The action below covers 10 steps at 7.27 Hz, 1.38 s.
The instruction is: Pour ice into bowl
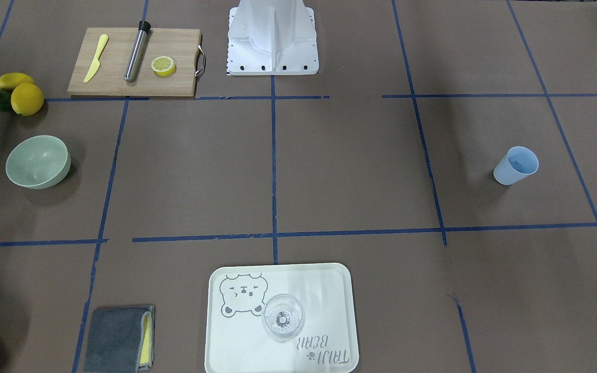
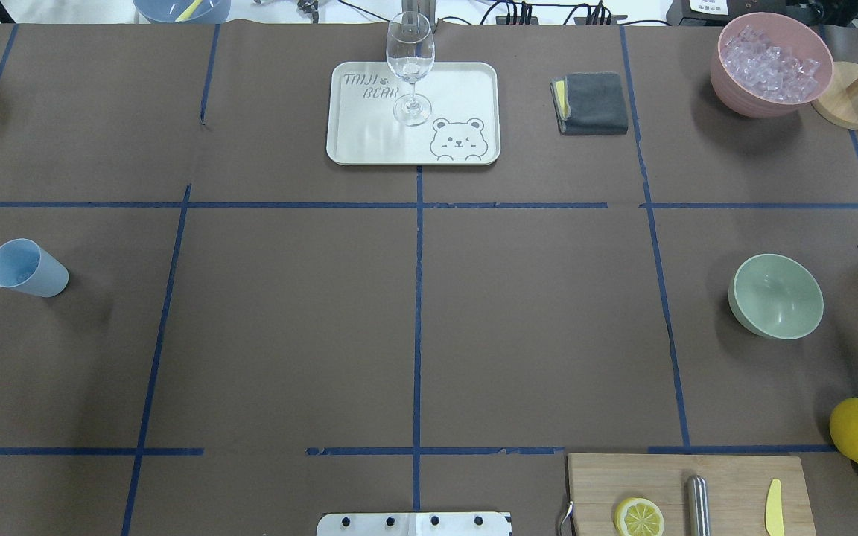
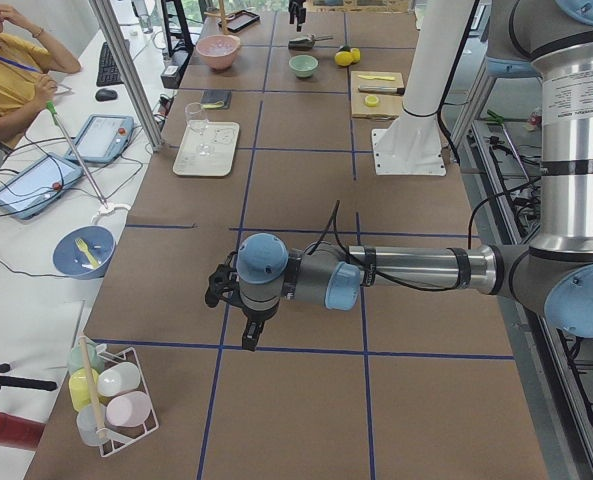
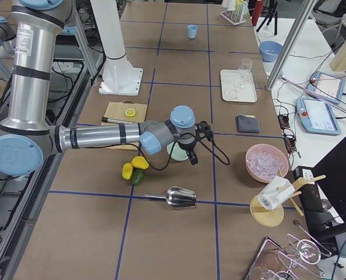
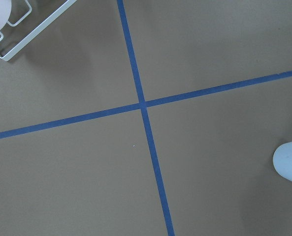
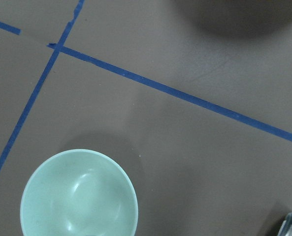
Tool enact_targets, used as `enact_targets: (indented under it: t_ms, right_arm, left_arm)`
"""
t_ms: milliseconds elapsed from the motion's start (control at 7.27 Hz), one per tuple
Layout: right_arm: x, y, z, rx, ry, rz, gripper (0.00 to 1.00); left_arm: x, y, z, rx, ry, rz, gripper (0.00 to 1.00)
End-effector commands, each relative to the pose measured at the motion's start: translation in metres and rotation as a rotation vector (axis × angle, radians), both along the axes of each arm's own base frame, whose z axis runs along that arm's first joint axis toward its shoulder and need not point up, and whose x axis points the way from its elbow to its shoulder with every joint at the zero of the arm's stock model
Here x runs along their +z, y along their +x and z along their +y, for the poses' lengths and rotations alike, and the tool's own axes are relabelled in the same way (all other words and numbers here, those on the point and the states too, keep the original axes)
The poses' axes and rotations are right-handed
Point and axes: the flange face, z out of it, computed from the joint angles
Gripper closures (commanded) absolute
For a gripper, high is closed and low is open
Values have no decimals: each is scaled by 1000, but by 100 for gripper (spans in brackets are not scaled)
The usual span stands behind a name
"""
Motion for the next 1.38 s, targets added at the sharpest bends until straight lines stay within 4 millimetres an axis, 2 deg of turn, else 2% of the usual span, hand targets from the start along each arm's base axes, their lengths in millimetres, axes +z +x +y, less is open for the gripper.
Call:
enact_targets:
  t_ms: [0,275,688,826,963,1101,1238]
  right_arm:
    - [4,-54,7,16,-72,41,0]
    - [7,-84,17,-30,-79,55,0]
    - [35,-104,22,-58,-96,116,0]
    - [30,-112,16,-57,-77,123,0]
    - [28,-119,9,-60,-73,118,10]
    - [34,-122,4,-63,-81,123,30]
    - [42,-122,4,-67,-87,132,45]
  left_arm:
    - [1,0,0,1,-1,0,0]
    - [1,0,1,1,-3,0,0]
    - [1,0,1,1,-3,0,0]
    - [1,0,0,2,-2,0,0]
    - [1,0,0,2,-2,0,0]
    - [1,0,0,2,0,0,0]
    - [2,0,1,2,-3,0,0]
